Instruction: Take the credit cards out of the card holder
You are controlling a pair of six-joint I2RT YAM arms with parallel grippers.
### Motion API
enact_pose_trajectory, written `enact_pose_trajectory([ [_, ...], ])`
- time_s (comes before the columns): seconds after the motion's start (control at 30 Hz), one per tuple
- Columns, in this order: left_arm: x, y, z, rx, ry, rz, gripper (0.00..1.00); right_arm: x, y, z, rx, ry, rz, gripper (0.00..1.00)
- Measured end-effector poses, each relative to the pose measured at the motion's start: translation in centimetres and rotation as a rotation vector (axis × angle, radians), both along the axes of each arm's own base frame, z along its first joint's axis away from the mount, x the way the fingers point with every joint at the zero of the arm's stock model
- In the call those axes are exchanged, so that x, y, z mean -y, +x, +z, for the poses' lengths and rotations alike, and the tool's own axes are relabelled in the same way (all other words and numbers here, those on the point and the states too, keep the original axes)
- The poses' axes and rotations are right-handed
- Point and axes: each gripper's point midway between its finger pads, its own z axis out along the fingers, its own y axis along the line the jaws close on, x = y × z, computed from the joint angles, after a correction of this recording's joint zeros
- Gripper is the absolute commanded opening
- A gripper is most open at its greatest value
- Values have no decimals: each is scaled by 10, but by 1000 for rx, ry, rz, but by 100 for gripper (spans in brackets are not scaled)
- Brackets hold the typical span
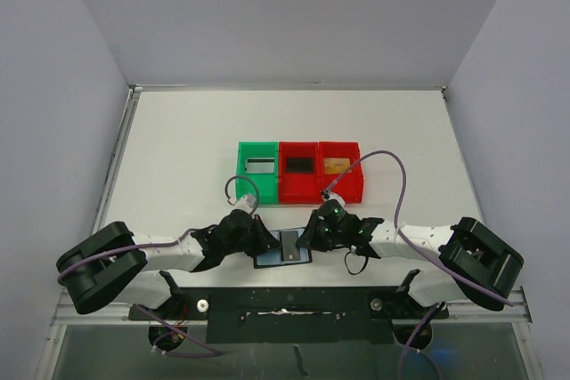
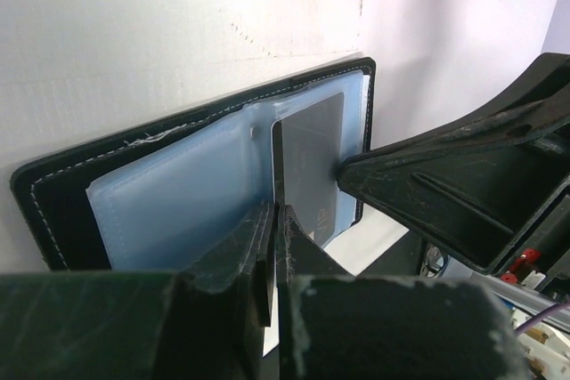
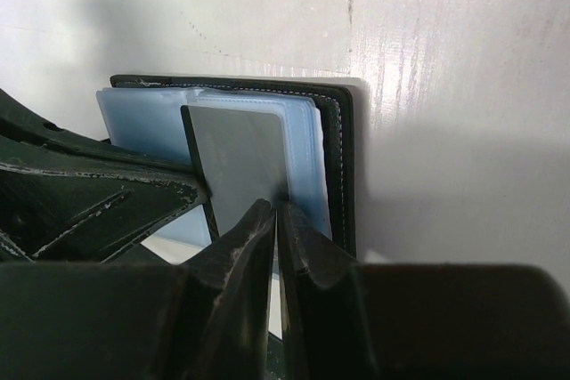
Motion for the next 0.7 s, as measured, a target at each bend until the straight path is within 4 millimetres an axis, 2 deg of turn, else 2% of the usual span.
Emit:
enact_pose_trajectory([
  [0.2, -4, -1, 4, 8, -7, 12, 0, -1, 1, 0, -6, -9, 0, 11],
  [0.4, -18, -6, 7, 23, -9, 31, 0, -1, 1, 0, -7, -9, 0, 10],
  [0.53, -20, -7, 8, 27, -5, 32, 0, -1, 1, 0, -7, -13, 3, 14],
  [0.6, -21, -8, 7, 24, 0, 31, 0, 0, 1, 1, -3, -28, 13, 18],
  [0.7, -22, -8, 6, 22, 4, 30, 0, -2, 5, 11, 36, -71, 34, 23],
])
